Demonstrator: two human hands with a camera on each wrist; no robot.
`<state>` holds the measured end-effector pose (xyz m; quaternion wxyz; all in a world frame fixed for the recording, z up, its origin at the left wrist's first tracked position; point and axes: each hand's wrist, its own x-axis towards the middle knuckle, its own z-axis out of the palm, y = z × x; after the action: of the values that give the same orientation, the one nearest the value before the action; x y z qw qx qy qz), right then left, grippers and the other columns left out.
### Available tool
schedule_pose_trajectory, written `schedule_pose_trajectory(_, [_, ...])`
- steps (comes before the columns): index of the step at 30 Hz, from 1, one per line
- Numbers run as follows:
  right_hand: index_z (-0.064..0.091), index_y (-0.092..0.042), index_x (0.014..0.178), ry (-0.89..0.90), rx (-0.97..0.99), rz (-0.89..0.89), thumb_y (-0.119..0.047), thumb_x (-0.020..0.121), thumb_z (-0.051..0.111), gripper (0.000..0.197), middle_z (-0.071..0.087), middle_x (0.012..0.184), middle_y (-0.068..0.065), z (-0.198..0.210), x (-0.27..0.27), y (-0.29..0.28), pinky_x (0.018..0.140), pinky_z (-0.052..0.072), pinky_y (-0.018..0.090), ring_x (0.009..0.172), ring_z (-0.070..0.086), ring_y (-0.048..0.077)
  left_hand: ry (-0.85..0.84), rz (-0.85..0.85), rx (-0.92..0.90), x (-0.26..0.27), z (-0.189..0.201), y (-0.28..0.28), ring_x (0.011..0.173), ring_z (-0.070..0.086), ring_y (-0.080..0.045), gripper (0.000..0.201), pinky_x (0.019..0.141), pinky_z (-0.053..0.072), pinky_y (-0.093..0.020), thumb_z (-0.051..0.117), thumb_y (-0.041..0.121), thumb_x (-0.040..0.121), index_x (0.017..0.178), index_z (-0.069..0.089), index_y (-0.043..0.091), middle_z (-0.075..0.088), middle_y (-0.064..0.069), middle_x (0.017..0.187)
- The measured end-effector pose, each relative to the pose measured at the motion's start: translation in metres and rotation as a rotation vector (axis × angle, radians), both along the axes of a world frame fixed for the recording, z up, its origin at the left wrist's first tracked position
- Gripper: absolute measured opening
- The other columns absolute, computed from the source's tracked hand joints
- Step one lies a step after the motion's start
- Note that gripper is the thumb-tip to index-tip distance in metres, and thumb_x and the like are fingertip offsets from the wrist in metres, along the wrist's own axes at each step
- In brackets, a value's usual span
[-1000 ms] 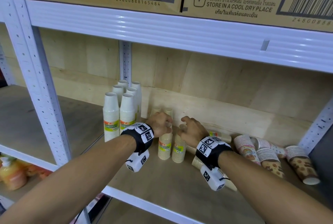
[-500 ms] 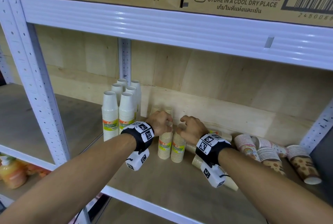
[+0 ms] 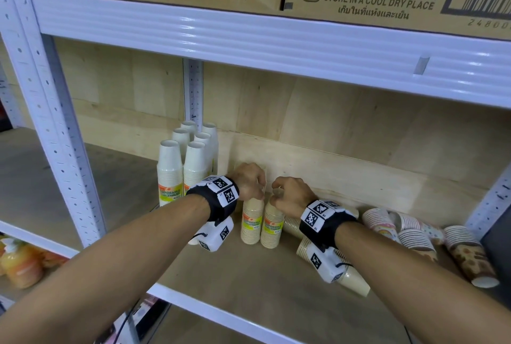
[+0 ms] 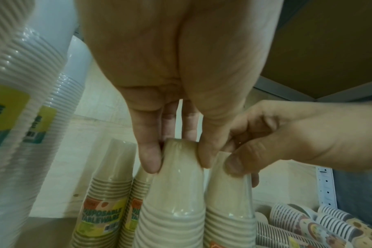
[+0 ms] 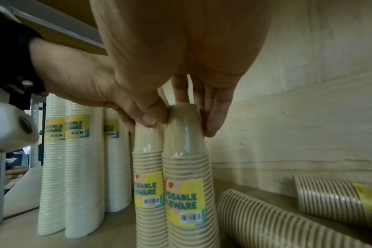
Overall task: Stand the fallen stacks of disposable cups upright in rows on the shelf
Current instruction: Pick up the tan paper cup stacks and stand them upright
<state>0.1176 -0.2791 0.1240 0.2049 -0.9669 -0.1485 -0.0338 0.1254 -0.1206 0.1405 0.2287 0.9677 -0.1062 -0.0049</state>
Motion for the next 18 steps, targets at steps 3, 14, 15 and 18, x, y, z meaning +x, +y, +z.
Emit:
schedule_pose_trajectory(3, [0.065, -0.021, 0.112, -0.017, -0.004, -0.002, -0.024, 0.082, 0.062, 0.031, 0.067, 0.113, 0.005, 0.000, 0.007, 0.004, 0.079, 0.050, 0.026, 0.102, 0.062, 0.024, -0.035, 0.015, -0.005, 0.002, 0.006, 0.006, 0.096, 0.056, -0.014, 0.027, 0.076, 0.045, -0.025, 0.077, 0.016, 0.080, 0.106, 0.069, 0.014, 0.058, 0.005, 0.103])
schedule_pose_trajectory(14, [0.062, -0.019, 0.121, -0.067, 0.008, 0.024, -0.023, 0.087, 0.060, 0.034, 0.063, 0.124, 0.008, -0.008, 0.025, 0.024, 0.090, 0.051, 0.033, 0.113, 0.059, 0.028, -0.070, 0.181, -0.008, 0.015, -0.003, 0.023, 0.096, 0.061, -0.020, 0.023, 0.076, 0.050, -0.027, 0.075, 0.011, 0.078, 0.099, 0.067, 0.018, 0.065, 0.001, 0.104])
schedule_pose_trajectory(15, [0.062, -0.019, 0.121, -0.070, 0.010, 0.029, -0.023, 0.088, 0.060, 0.034, 0.062, 0.125, 0.008, -0.009, 0.026, 0.026, 0.090, 0.050, 0.032, 0.113, 0.059, 0.028, -0.072, 0.192, -0.009, 0.016, -0.005, 0.023, 0.094, 0.061, -0.020, 0.023, 0.075, 0.050, -0.027, 0.074, 0.012, 0.077, 0.099, 0.067, 0.019, 0.065, 0.000, 0.105])
schedule_pose_trajectory(18, [0.061, -0.018, 0.124, -0.070, 0.019, 0.039, -0.022, 0.089, 0.060, 0.036, 0.061, 0.128, 0.008, -0.013, 0.029, 0.028, 0.093, 0.048, 0.032, 0.116, 0.057, 0.028, -0.077, 0.210, -0.014, 0.021, -0.011, 0.024, 0.094, 0.061, -0.021, 0.023, 0.074, 0.049, -0.026, 0.074, 0.012, 0.078, 0.098, 0.067, 0.020, 0.065, -0.001, 0.107])
